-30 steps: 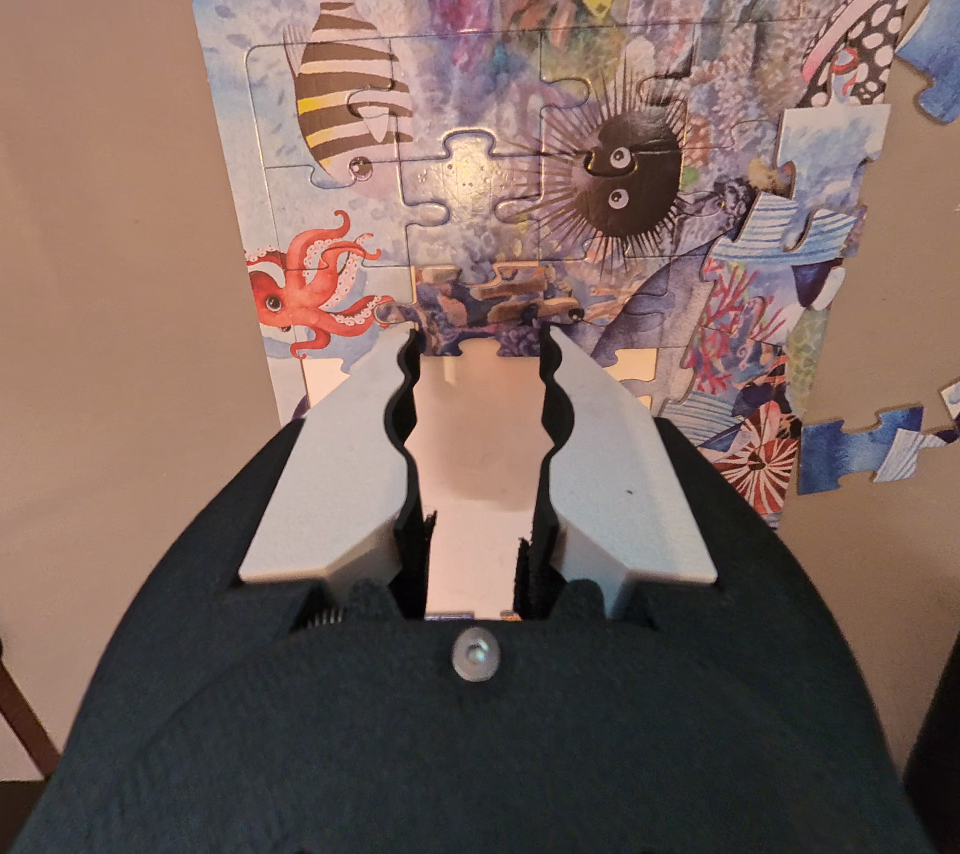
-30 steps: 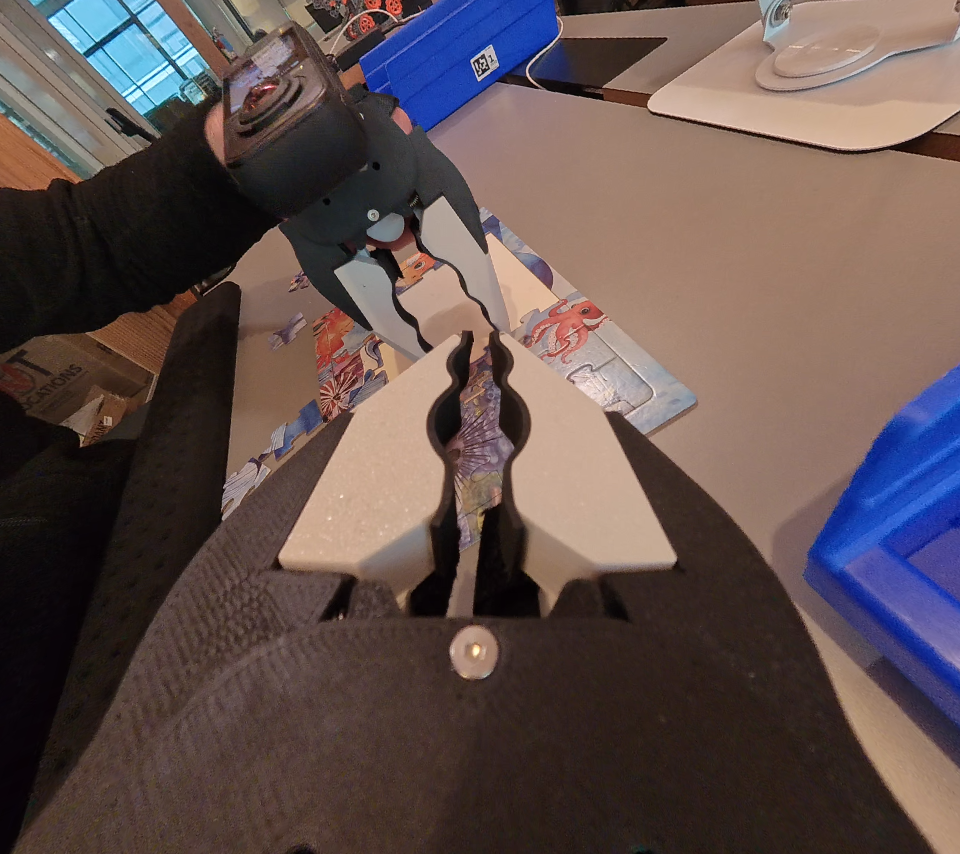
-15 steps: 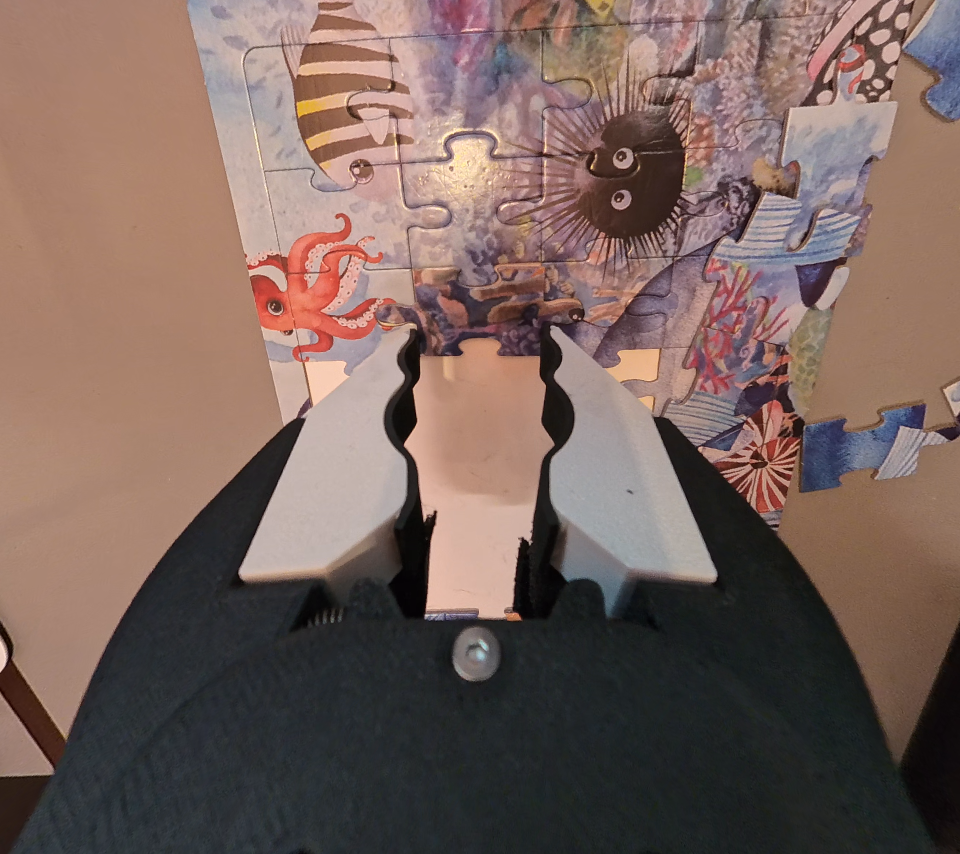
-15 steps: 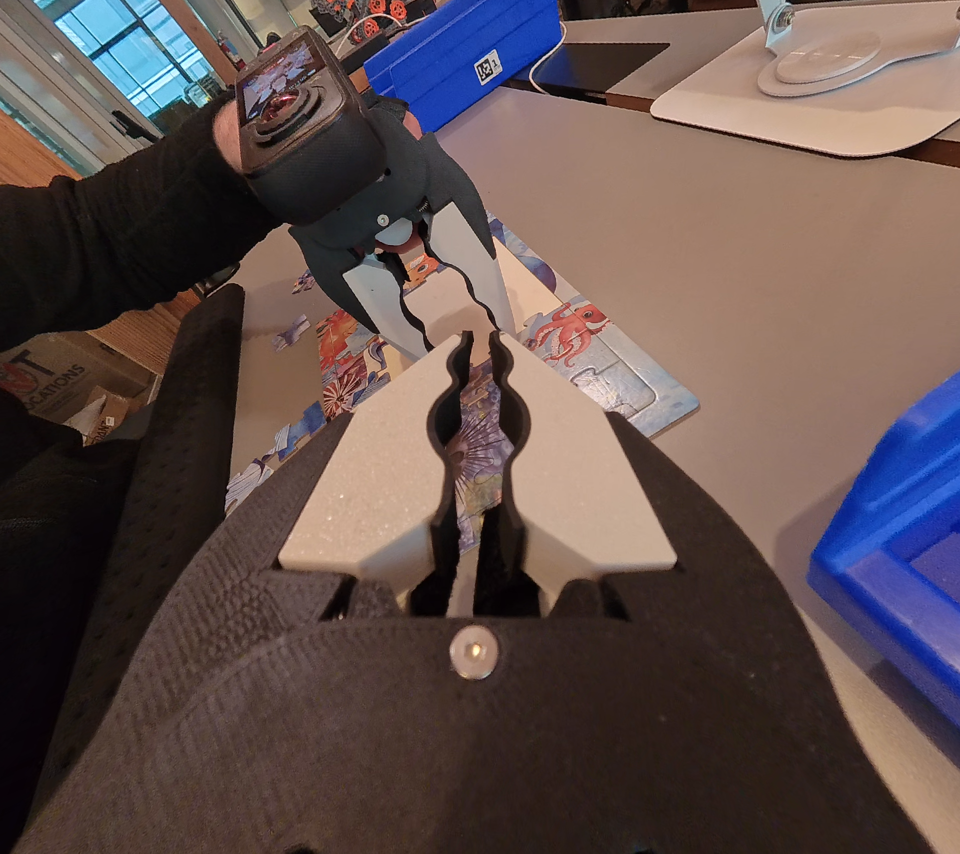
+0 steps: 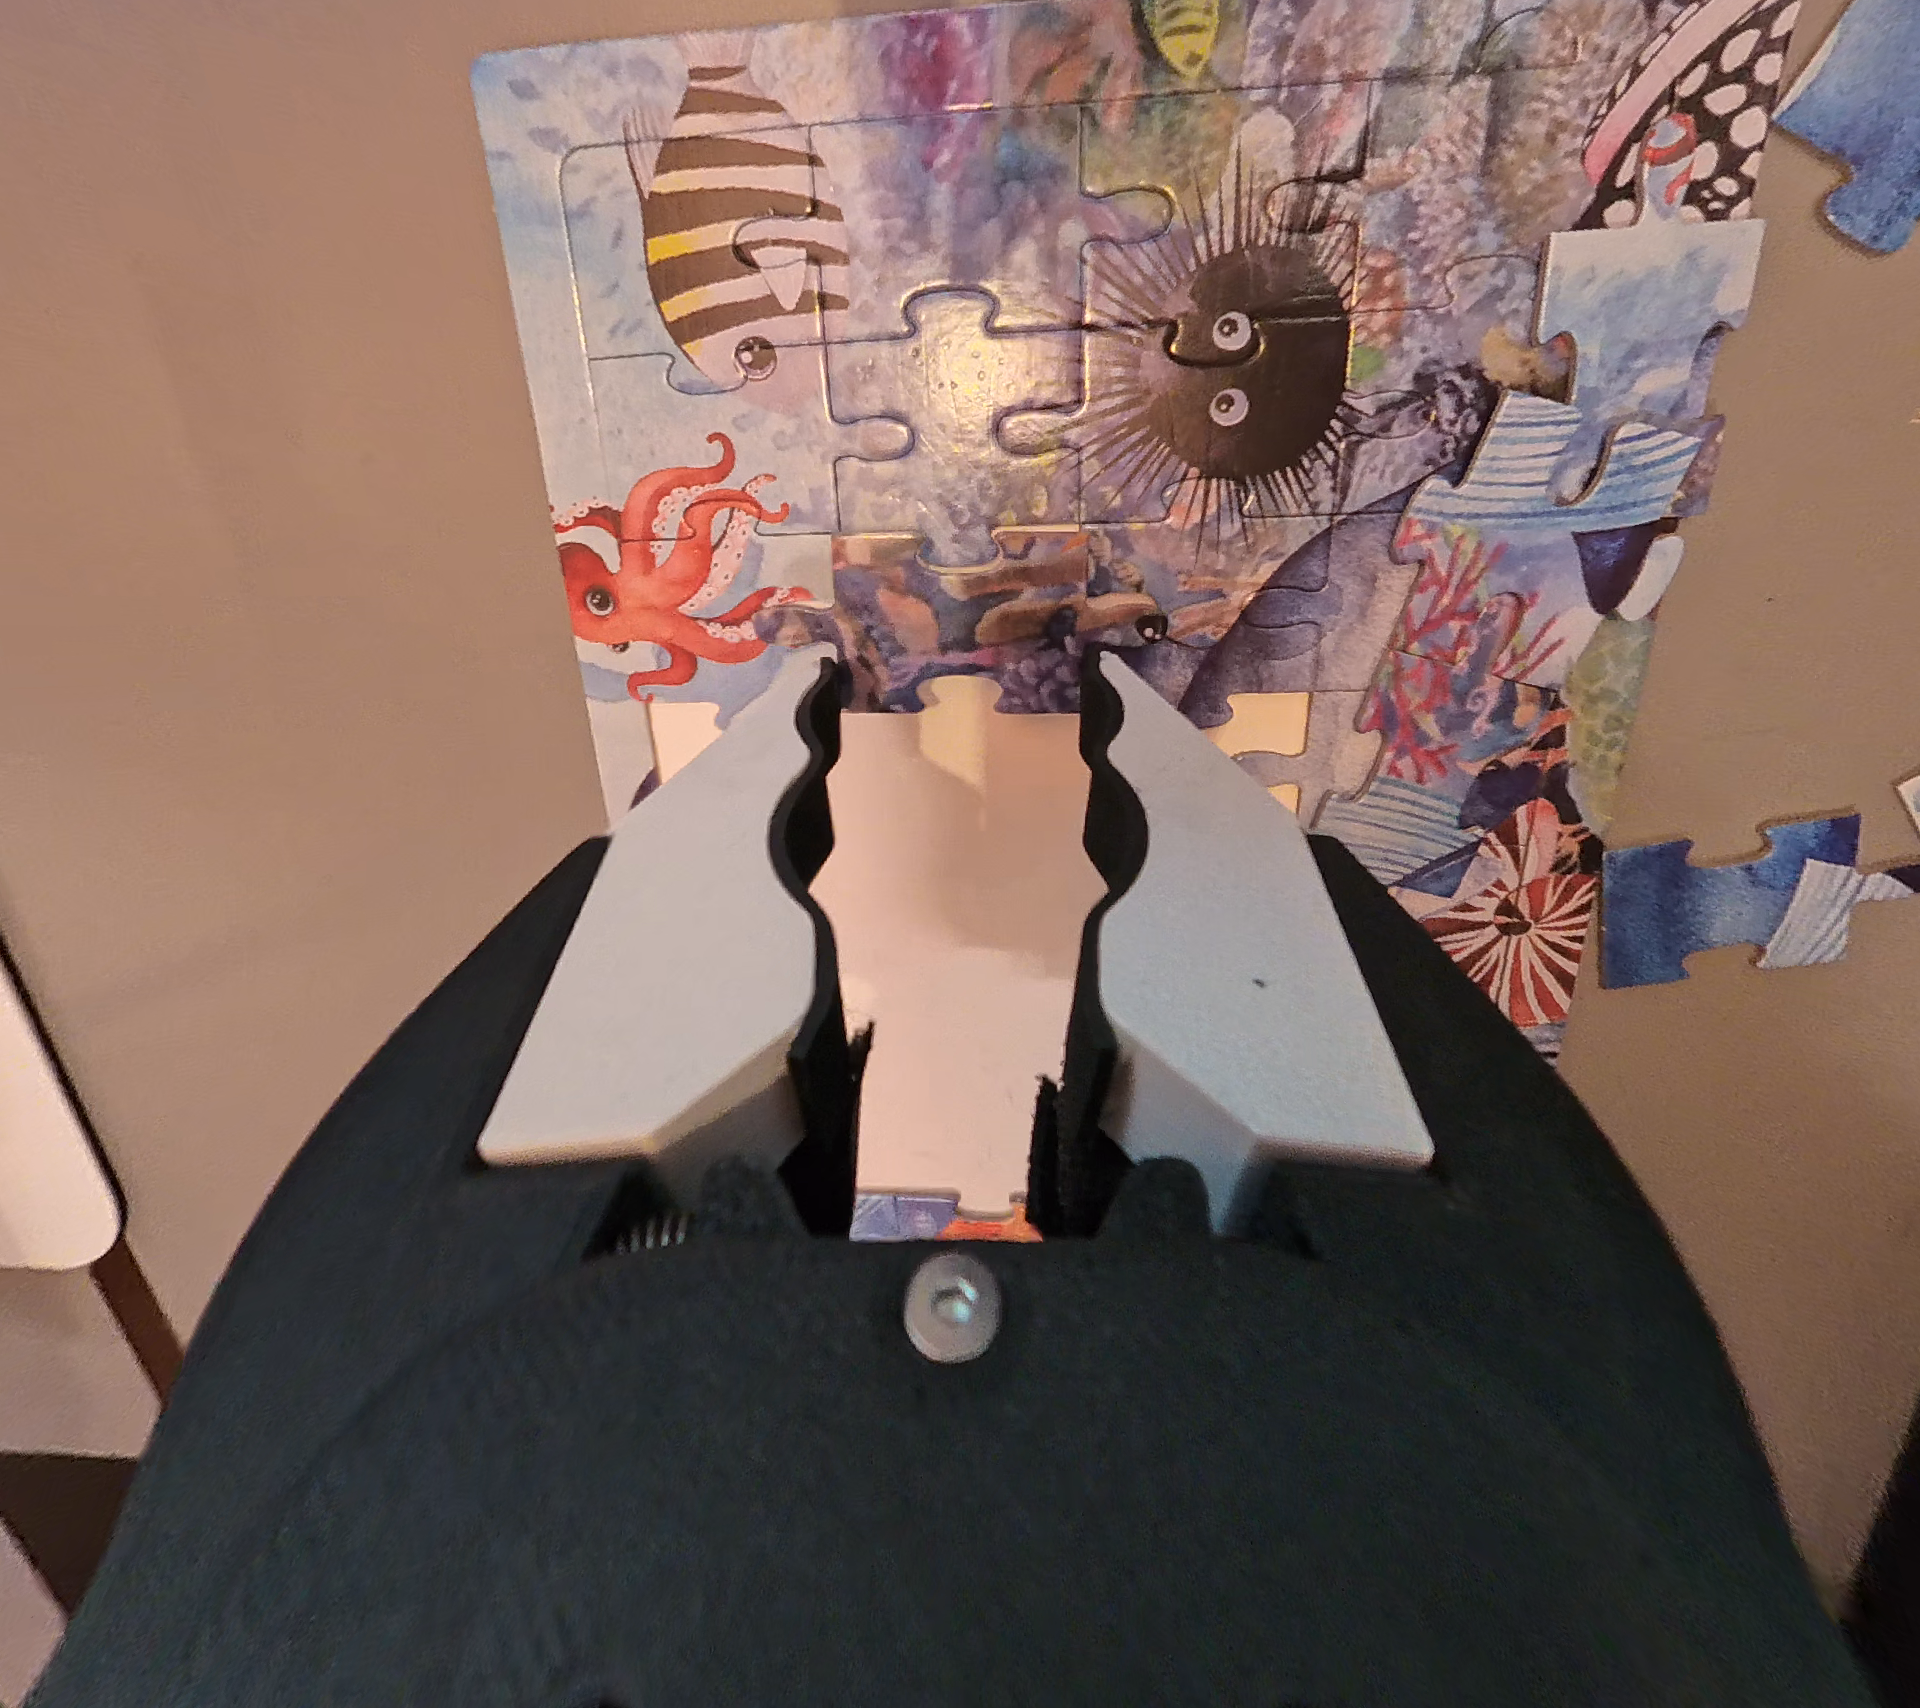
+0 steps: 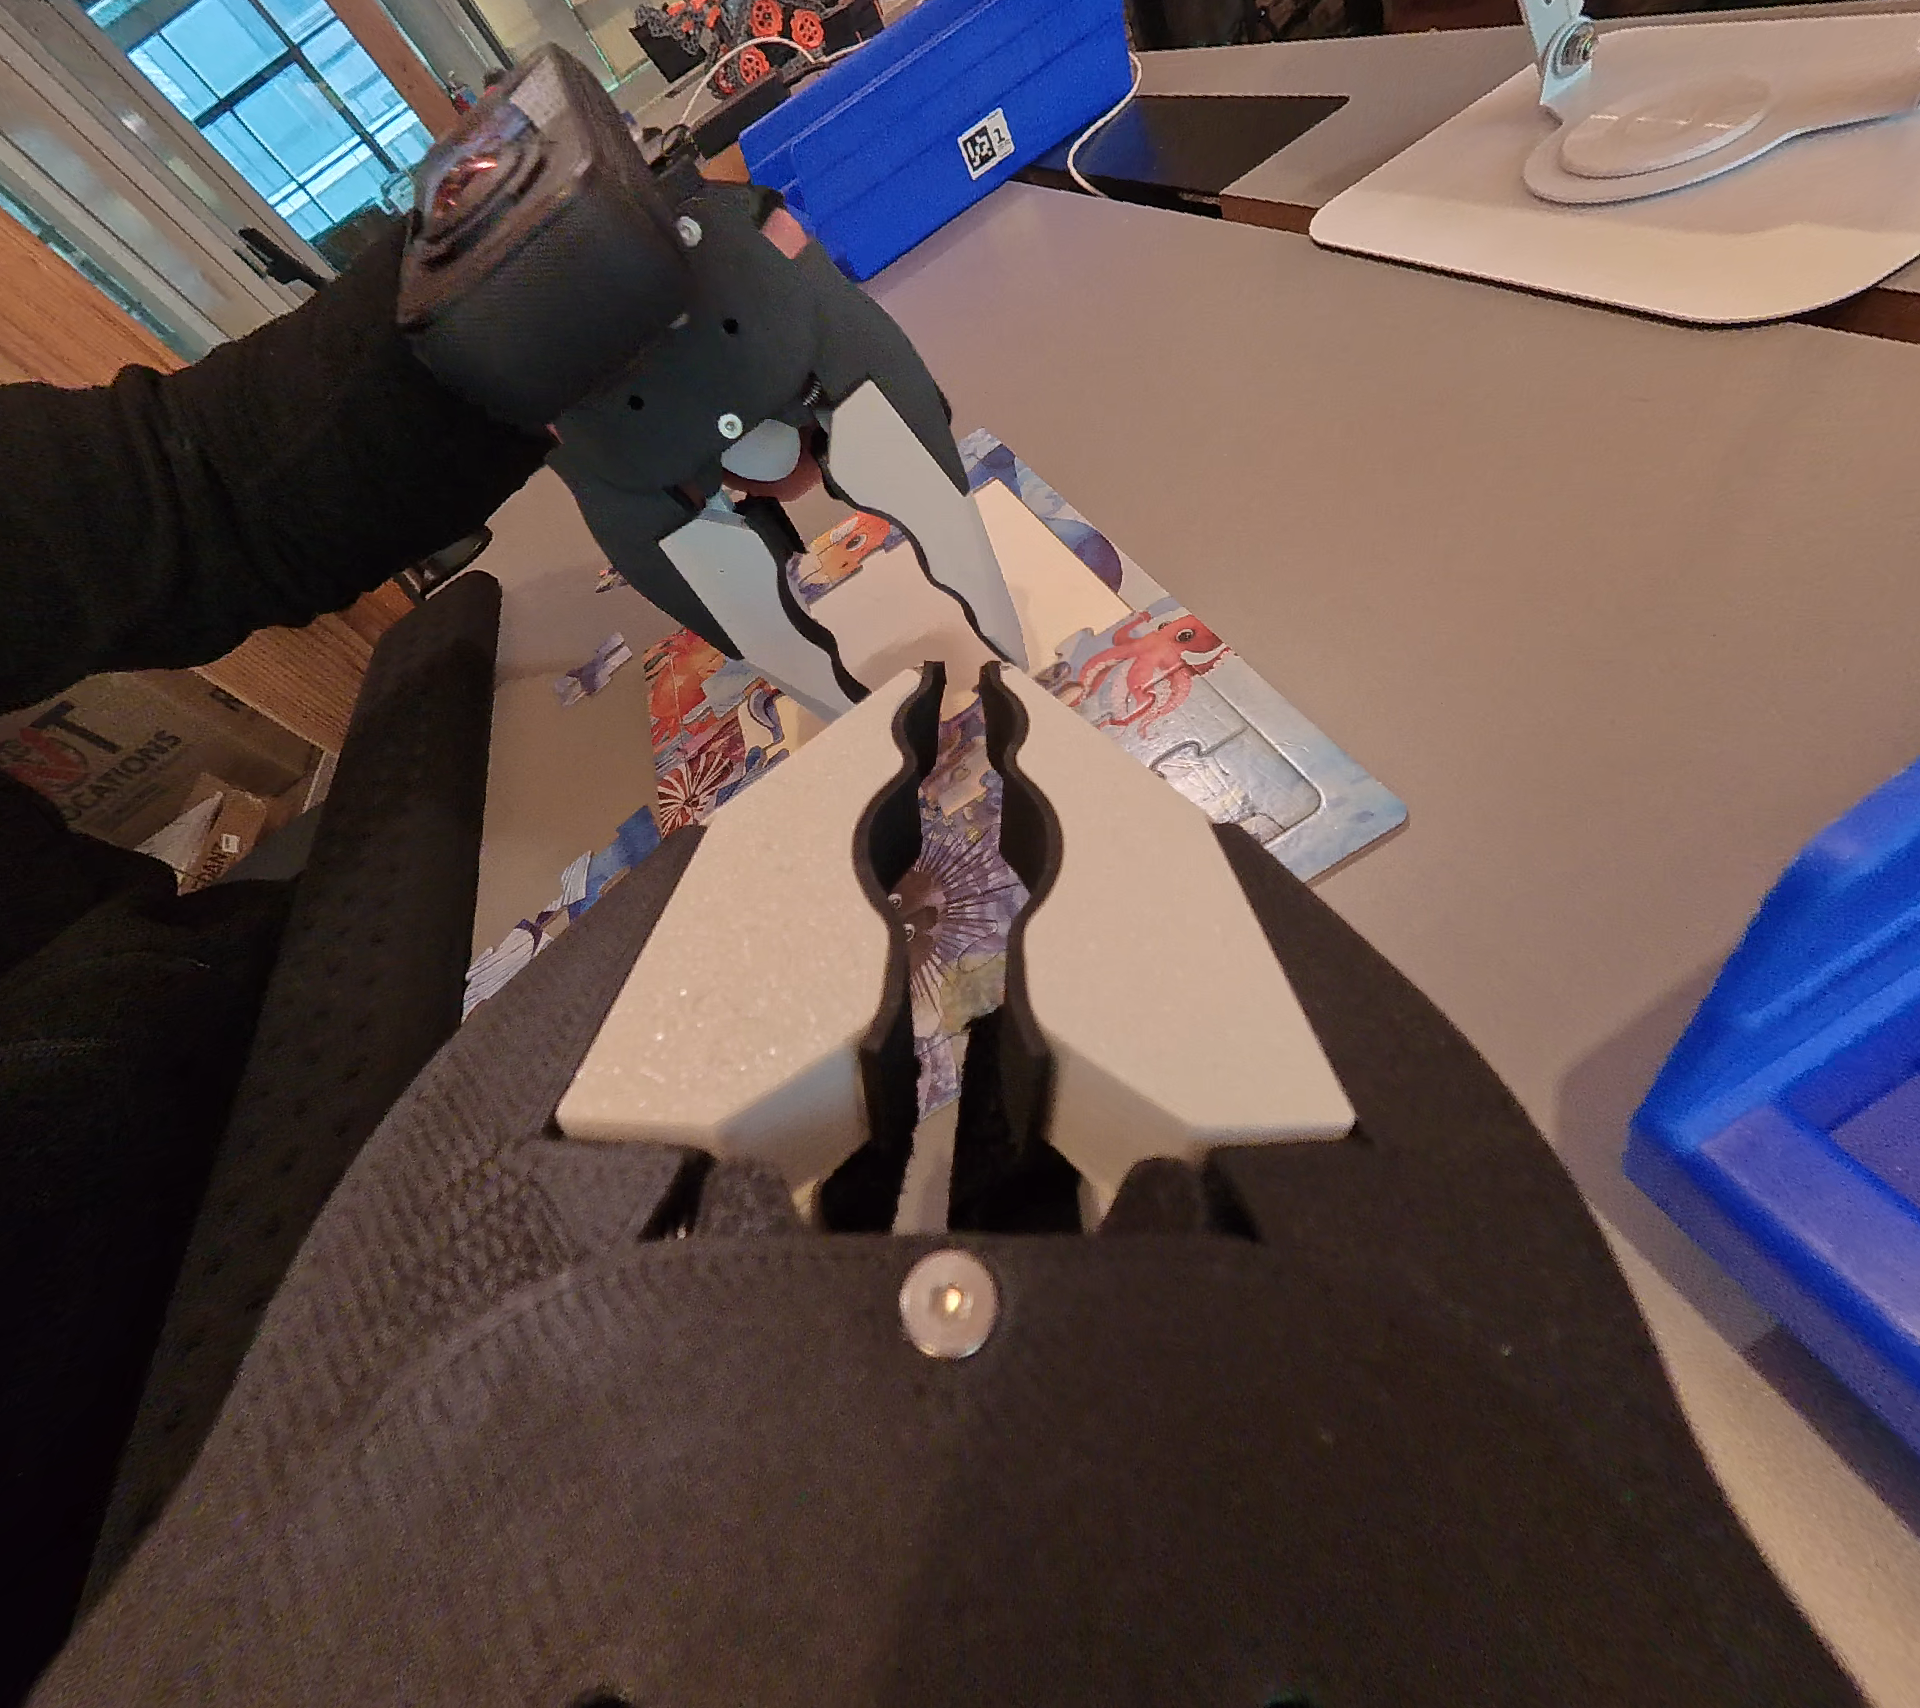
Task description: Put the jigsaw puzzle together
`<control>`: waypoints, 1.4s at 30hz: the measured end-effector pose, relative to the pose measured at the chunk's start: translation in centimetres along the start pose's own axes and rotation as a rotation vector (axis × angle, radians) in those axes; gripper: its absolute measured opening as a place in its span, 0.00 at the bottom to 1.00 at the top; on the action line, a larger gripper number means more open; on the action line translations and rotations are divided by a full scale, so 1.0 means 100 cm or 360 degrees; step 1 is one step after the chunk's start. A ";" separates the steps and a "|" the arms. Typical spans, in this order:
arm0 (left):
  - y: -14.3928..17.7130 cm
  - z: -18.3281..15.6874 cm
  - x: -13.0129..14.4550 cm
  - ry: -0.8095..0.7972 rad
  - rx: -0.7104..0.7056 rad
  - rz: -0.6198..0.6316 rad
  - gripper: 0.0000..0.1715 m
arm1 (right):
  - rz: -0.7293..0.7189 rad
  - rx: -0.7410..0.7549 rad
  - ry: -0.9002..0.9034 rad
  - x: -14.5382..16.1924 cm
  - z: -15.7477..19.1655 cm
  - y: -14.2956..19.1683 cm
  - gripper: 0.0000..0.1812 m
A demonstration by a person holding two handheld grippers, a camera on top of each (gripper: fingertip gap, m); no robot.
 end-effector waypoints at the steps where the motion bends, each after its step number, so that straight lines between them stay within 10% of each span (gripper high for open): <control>1: 0.002 -0.001 0.000 -0.0015 -0.0037 0.0000 0.26 | 0.0003 -0.0002 -0.0001 0.000 0.000 0.000 0.04; 17: 0.037 -0.040 -0.046 -0.0931 -0.0627 -0.0072 0.26 | 0.0213 -0.0126 -0.0133 0.016 0.002 -0.022 0.12; 24: 0.041 -0.038 -0.053 -0.1050 -0.0826 -0.0095 0.26 | 0.0137 -0.0269 -0.0164 0.011 0.009 -0.018 0.01; 31: 0.059 -0.021 -0.039 -0.0546 -0.0927 -0.0404 0.39 | -0.0181 -0.0205 -0.0104 -0.009 0.010 0.003 0.00; 42: 0.050 -0.016 -0.035 0.0211 -0.0311 -0.1223 0.18 | -0.0376 -0.0380 -0.0070 -0.020 0.022 0.012 0.00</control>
Point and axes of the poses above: each gripper's, where its closed fingertips meet, y back along the fingers, x out of its underside, z = x × y across the jaws, the point moved 8 cm from there along y, back along the fingers, and after that the axes turned 4 degrees about -y, right-handed, at the moved point
